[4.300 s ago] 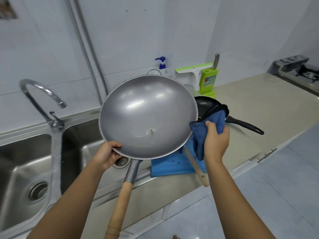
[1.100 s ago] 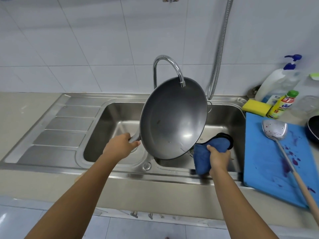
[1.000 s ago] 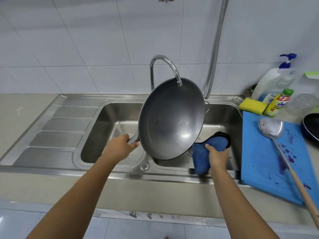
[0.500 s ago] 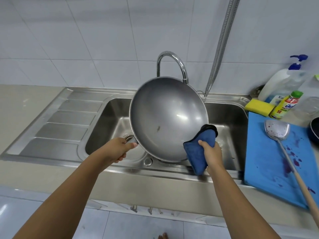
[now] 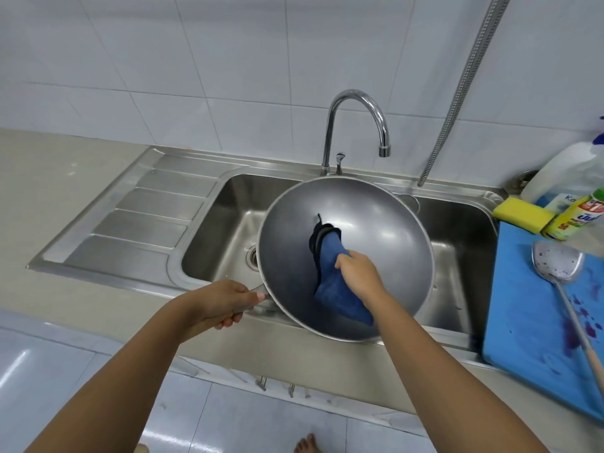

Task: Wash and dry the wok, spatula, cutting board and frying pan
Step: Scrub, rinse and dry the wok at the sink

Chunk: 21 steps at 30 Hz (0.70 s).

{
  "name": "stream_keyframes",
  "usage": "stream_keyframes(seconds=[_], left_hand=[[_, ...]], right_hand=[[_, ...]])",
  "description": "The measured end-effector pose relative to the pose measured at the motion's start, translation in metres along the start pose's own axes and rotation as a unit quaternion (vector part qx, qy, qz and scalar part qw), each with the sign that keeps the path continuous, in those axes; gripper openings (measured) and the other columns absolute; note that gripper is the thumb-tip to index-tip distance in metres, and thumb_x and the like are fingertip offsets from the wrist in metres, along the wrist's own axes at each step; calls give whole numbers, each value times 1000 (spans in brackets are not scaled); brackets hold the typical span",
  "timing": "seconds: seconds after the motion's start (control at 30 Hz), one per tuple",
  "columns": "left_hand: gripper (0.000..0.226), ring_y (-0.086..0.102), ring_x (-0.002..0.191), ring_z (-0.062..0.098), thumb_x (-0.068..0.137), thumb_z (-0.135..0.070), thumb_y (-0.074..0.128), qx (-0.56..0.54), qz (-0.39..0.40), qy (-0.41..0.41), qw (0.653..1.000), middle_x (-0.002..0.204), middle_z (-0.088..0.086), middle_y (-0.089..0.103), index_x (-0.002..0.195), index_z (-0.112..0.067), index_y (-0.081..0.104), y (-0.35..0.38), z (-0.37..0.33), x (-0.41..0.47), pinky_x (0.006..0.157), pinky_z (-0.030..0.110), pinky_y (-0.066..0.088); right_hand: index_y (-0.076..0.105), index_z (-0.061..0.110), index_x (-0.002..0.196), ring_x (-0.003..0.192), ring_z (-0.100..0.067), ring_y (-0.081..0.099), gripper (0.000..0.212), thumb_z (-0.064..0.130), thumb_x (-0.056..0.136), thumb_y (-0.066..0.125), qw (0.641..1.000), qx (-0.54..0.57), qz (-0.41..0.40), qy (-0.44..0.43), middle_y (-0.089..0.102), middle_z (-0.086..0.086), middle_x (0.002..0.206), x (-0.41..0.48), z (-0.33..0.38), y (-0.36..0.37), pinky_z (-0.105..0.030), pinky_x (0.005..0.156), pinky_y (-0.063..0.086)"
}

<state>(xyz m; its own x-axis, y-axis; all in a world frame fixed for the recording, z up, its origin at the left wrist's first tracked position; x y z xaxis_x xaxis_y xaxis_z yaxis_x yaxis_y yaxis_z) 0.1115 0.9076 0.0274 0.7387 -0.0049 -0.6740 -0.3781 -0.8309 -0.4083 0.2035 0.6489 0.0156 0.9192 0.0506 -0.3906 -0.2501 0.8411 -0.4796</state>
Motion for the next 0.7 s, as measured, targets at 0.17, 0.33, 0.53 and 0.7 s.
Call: stream_keyframes(seconds=[0.17,0.33,0.53,0.7], left_hand=[[52,47,59,13,86,-60,60,25,5,-4,1000,65,2,58,95,-10,67,-5,12,0,54,24,42],[43,56,60,13,92,-52,58,69,32,-22,997,75,4,63,95,-10,61,-9,5,7,61,24,50],[55,58,65,23,89,-66,49,267,-119,25,956,69,4,59,72,-14,49,2,-7,12,67,36,50],[60,59,61,20,84,-70,52,263,-138,30,954,67,6,63,65,-13,50,-1,0,13,71,40,53]], right_hand=[[14,27,155,132,-33,29,63,30,96,37,947,-307,5,-94,28,-3,156,0,-18,38,-41,110,30],[6,42,153,140,-31,23,69,52,96,43,934,-325,54,-138,16,3,161,-10,-35,66,-44,108,36],[38,41,144,129,-21,49,67,67,83,47,983,-55,142,-103,51,5,142,-10,-5,87,-40,106,41],[42,39,143,123,-30,46,59,55,88,55,940,-295,112,-129,46,-3,136,3,-41,55,-39,102,41]])
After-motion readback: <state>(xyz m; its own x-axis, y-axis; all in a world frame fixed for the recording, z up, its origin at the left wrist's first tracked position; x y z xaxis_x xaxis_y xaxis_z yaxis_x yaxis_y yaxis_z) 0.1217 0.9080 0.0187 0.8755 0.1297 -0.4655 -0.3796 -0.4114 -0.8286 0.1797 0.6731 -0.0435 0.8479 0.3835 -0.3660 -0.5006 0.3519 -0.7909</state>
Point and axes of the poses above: each hand's wrist, its own x-axis towards the middle knuckle, its own y-axis out of the palm, z = x × y, the point moved 2 cm from there along x, towards the middle knuckle
